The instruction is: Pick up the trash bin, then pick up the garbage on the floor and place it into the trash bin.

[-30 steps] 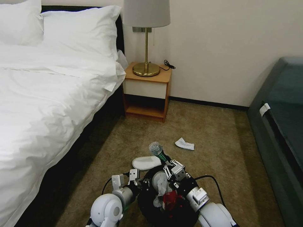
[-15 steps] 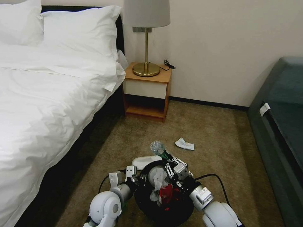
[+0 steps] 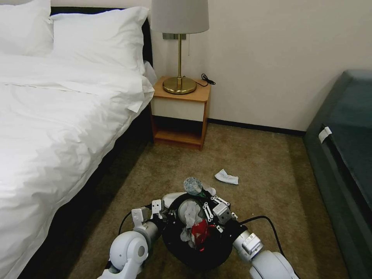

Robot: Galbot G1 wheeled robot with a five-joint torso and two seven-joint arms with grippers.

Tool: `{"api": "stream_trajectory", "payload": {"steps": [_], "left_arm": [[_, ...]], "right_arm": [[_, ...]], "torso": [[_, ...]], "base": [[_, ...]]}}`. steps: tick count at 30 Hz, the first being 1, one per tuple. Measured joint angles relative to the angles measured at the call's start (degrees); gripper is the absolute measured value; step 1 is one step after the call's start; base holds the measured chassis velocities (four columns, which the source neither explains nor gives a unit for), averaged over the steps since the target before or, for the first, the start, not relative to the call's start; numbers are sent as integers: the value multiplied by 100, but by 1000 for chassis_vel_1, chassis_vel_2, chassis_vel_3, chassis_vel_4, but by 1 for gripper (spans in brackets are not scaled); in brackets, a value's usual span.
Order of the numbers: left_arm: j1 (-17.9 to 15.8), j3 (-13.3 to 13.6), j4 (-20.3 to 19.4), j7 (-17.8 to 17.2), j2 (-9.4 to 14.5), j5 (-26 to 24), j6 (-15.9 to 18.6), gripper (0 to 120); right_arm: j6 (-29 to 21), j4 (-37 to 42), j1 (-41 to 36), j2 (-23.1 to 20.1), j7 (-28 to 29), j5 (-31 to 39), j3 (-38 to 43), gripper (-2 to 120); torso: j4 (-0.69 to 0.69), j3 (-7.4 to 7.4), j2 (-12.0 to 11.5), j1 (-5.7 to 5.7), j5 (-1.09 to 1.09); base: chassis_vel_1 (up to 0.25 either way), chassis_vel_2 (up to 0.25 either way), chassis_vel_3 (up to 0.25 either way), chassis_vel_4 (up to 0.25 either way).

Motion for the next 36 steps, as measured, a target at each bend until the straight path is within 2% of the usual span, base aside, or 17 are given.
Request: {"api": "stream_trajectory", "payload": {"steps": [19, 36], "left_arm": [[-54, -2, 353, 29, -112, 215, -114, 0], [-116, -37, 353, -73, -151, 129, -141, 0]], "right_arm": [[-201, 252, 337, 155, -36, -7, -198, 9], [-24, 3, 204, 235, -54, -109, -188, 9]], "torso": [[0, 1, 0, 0, 0], [0, 0, 0, 0, 0]], "base": [[0, 0, 0, 0], [0, 0, 0, 0]]}}
